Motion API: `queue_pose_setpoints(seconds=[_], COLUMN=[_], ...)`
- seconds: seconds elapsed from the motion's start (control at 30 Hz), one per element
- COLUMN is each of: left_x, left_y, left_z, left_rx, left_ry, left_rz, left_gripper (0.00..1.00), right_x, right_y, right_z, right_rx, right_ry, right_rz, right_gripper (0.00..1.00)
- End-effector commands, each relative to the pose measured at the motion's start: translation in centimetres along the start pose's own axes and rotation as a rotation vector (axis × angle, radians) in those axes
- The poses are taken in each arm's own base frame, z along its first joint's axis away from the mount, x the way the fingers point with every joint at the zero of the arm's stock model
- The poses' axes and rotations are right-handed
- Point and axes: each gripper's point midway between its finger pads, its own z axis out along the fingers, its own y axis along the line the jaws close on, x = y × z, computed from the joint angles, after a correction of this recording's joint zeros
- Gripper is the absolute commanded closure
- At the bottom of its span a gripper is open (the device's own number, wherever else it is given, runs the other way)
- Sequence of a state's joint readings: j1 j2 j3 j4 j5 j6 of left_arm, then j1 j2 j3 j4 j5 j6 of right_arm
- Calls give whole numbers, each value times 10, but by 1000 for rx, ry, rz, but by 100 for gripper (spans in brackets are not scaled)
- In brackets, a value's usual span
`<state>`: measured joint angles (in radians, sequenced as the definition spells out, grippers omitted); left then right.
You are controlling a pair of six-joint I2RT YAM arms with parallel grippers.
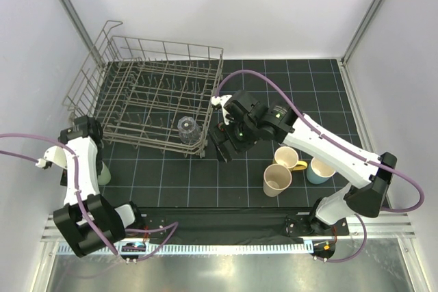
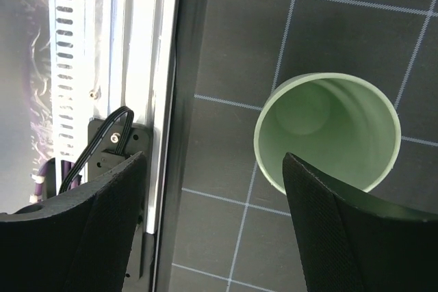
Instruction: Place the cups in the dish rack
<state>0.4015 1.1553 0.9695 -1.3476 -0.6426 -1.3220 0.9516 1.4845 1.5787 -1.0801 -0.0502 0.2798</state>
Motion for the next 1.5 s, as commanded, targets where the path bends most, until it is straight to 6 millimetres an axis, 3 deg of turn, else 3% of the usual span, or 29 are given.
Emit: queue_pose_setpoints(seconds=[0.0, 0.23, 0.3, 0.47, 0.63, 0.93, 0.97, 1.03, 1.07, 1.27, 1.4, 1.47], left_x=[-6, 13, 19, 16, 17, 16, 14, 13, 12, 5, -6, -23], left_y=[-6, -14, -24, -31, -32, -31, -32, -30, -28, -24, -15, -27], left_z=[6, 19, 23, 30, 38, 42, 40, 38, 36, 7, -29, -68], left_rx=[-10, 12, 57, 78, 51, 20, 25, 27, 25, 98, 137, 258], left_ry=[-22, 29, 46, 11, -6, -14, -17, -16, -14, 25, 57, 82], left_rz=[17, 27, 50, 47, 64, 84, 82, 79, 79, 39, 11, -69], left_gripper=[22, 23, 23, 22, 29, 70, 79, 88, 99, 100, 100, 99], right_x=[-13, -15, -16, -15, -13, -14, -14, -14, -15, -22, -28, -30], right_y=[0, -4, -4, -6, -7, -8, -8, -8, -8, -3, -1, 1], right_z=[-8, -5, -5, -4, -2, -2, -2, -2, -3, -7, -8, -9], right_rx=[-1, 7, 8, 11, 11, 12, 12, 9, 6, -15, -26, -43], right_ry=[-41, -45, -42, -39, -36, -47, -47, -48, -55, -86, -102, -105], right_rz=[-20, -21, -20, -19, -10, -11, -10, -11, -12, -18, -32, -40], right_gripper=[0, 1, 0, 0, 0, 0, 0, 0, 0, 0, 0, 0])
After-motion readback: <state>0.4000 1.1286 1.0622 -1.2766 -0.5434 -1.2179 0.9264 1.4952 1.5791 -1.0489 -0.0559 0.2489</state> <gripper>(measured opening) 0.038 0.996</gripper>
